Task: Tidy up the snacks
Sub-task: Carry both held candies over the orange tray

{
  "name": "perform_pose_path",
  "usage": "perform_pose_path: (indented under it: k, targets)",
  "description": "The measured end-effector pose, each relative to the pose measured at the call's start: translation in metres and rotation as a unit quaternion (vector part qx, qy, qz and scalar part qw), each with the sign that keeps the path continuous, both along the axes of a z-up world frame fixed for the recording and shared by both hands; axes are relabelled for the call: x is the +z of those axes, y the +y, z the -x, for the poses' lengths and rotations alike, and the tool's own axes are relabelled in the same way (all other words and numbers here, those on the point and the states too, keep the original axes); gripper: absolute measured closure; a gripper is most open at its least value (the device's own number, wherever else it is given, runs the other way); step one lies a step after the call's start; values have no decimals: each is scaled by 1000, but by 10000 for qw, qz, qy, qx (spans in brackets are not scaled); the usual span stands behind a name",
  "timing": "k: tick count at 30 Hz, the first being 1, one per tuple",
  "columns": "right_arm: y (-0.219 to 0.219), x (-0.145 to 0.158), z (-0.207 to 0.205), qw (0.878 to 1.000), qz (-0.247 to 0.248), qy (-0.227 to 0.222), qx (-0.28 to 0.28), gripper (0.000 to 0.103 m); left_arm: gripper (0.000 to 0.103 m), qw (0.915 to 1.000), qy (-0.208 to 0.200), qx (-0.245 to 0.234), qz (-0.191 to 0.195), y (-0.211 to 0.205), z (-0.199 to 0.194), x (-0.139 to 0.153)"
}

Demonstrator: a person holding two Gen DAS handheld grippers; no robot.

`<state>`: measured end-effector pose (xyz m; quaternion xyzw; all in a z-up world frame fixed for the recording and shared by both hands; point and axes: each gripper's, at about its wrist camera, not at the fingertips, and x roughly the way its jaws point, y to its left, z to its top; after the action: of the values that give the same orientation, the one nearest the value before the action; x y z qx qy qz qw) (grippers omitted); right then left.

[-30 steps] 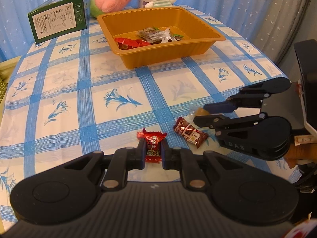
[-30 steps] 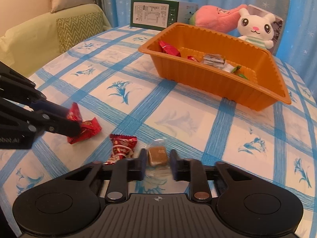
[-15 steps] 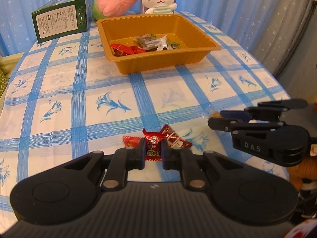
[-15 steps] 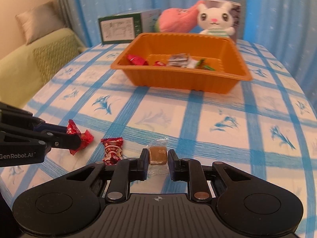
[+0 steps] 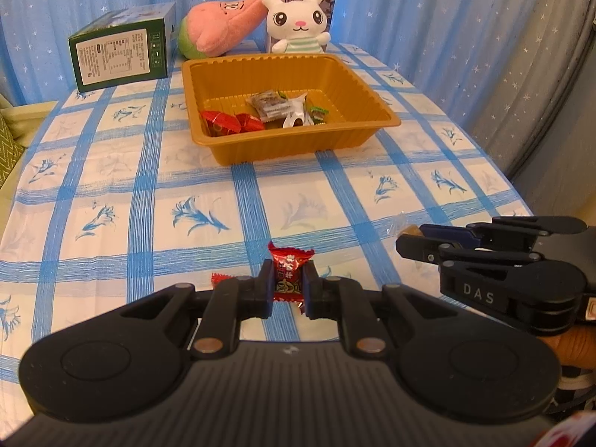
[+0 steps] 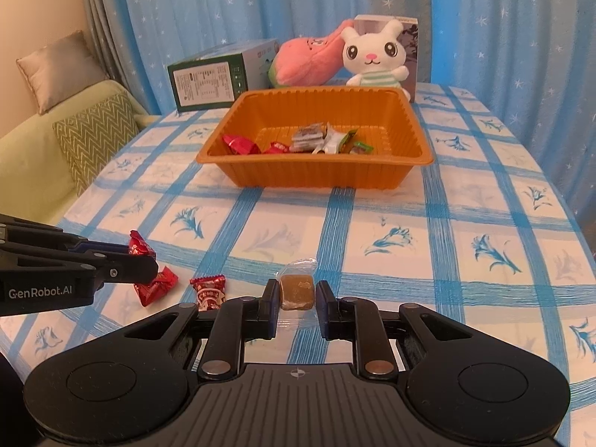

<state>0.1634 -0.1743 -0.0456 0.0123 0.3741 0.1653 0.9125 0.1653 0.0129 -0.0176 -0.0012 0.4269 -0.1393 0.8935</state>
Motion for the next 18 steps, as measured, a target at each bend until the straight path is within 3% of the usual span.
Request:
perform_pose_path:
  k: [18]
  targets:
    - [-13, 21, -3, 9997, 1, -172, -153, 82, 90, 9998, -169, -56, 28, -10, -4, 21]
